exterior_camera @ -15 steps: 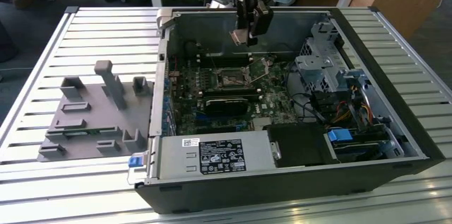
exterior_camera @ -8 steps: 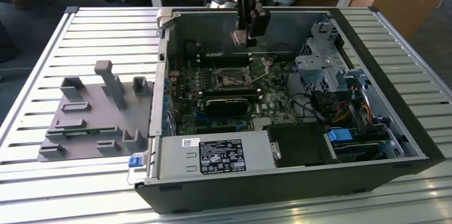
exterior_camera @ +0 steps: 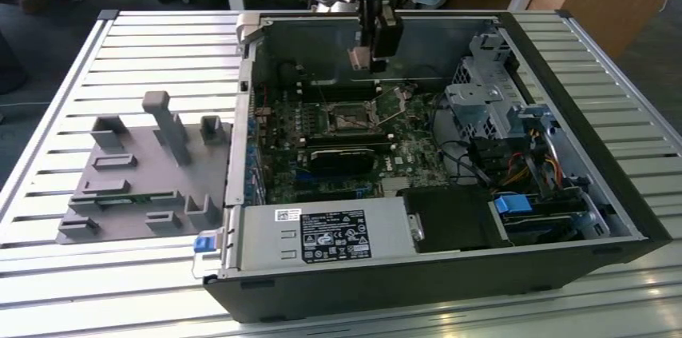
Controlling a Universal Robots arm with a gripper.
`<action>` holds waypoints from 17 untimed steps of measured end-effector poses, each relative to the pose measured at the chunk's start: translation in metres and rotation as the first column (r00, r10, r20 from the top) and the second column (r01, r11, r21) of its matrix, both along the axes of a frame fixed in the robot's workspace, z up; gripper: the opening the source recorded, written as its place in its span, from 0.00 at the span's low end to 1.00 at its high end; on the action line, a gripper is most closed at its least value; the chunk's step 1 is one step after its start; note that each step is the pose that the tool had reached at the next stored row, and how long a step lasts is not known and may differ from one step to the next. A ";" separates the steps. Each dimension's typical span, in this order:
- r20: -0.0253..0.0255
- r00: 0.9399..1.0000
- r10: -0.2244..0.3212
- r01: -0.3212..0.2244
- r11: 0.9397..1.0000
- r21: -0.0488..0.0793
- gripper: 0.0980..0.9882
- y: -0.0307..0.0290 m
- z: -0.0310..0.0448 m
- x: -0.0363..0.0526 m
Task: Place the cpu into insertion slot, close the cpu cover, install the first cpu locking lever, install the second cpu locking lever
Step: 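Place the cpu into insertion slot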
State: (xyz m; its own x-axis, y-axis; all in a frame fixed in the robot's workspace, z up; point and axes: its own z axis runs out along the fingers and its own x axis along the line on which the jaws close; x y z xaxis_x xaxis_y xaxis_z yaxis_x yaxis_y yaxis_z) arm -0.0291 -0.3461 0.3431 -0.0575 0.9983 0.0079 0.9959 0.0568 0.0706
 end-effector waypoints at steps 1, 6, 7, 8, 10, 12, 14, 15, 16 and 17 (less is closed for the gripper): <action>-0.002 1.000 -0.002 0.002 1.000 0.000 0.50 0.0000 -0.0005 0.0000; -0.031 1.000 -0.005 0.005 1.000 0.000 0.50 0.0000 -0.0042 0.0000; -0.034 0.999 -0.005 0.005 1.000 0.000 0.50 0.0000 -0.0052 -0.0001; -0.036 0.999 -0.005 0.005 1.000 0.000 0.50 0.0000 -0.0063 -0.0002; -0.040 0.999 -0.005 0.005 1.000 0.000 0.50 0.0000 -0.0088 -0.0001; -0.047 0.999 -0.005 0.005 1.000 0.000 0.50 0.0003 -0.0114 -0.0001; -0.056 0.998 -0.006 0.005 1.000 -0.001 0.50 0.0006 -0.0135 -0.0001; -0.059 0.998 -0.006 0.006 1.000 -0.001 0.50 0.0006 -0.0141 -0.0001; -0.060 0.998 -0.006 0.006 1.000 -0.003 0.50 0.0006 -0.0144 -0.0002; -0.060 0.998 -0.006 0.006 1.000 -0.004 0.50 0.0006 -0.0149 -0.0001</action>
